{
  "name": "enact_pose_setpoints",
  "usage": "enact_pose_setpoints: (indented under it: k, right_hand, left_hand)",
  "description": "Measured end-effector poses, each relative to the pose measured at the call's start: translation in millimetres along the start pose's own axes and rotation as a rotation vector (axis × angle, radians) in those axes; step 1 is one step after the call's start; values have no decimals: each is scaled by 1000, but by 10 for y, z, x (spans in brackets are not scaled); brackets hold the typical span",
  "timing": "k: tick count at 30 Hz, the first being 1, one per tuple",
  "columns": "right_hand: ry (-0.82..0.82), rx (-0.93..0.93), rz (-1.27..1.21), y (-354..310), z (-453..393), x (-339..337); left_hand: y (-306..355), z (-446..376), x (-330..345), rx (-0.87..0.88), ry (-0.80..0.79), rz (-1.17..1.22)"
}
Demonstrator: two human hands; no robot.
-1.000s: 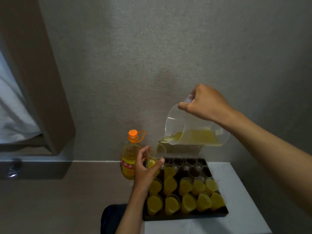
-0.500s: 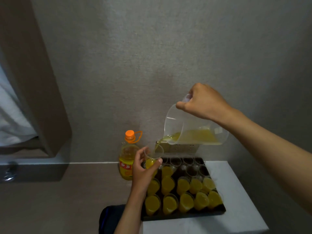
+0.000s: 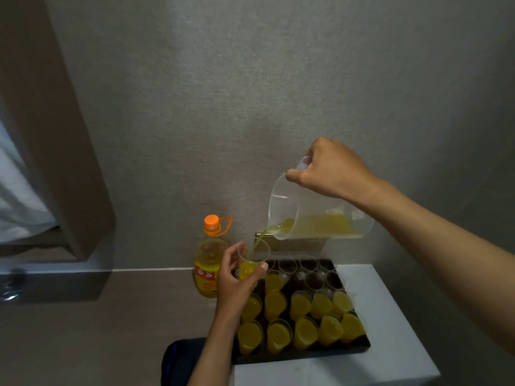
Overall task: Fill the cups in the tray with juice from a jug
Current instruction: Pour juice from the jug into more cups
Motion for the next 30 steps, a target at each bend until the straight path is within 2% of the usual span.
enact_pose_setpoints:
  k: [30]
  right_hand:
    - [11,-18,47,-105,-129,42]
  left_hand:
    - [-88,-137,-34,-7,12,0]
Point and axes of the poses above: each hand's wrist, its own z-axis away from the middle knuckle, its own x-axis out of the palm, y = z × x, the point moved 3 cm from there along -z, towards the middle knuckle, and after that the axes turned 9 degrees about x, right-handed, at the moved point
